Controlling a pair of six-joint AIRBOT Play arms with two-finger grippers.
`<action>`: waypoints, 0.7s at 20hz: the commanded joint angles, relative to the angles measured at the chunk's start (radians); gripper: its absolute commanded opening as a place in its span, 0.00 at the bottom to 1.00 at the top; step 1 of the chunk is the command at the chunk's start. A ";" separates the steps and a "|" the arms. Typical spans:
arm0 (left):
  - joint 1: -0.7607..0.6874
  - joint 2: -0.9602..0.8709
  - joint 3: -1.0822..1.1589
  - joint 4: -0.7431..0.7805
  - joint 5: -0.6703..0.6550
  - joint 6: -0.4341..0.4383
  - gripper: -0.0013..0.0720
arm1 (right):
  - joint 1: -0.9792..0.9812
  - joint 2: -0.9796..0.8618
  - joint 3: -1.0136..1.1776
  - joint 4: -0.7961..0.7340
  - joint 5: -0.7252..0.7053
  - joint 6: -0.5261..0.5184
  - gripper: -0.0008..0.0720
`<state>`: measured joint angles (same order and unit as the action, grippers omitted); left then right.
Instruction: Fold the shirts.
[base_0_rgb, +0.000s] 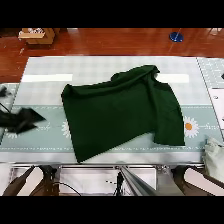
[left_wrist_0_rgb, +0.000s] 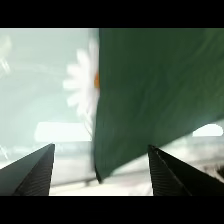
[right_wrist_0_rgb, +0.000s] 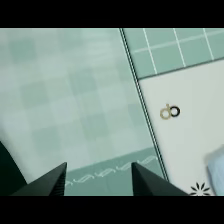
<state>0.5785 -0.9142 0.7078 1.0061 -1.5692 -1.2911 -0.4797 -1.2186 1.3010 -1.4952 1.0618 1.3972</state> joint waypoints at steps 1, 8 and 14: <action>0.018 0.064 -0.225 -0.012 -0.065 -0.003 0.95 | -0.049 0.006 -0.091 0.023 0.008 -0.007 0.69; -0.170 0.052 -0.319 -0.018 -0.023 -0.050 0.94 | -0.049 -0.070 -0.159 0.022 -0.027 -0.008 0.69; -0.424 -0.084 -0.319 -0.019 0.106 -0.148 0.94 | -0.049 -0.083 -0.159 0.019 -0.051 -0.020 0.69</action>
<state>0.2661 -0.9348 0.3935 0.9867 -1.5227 -1.3941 -0.5282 -1.2949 1.1450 -1.4757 1.0233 1.3804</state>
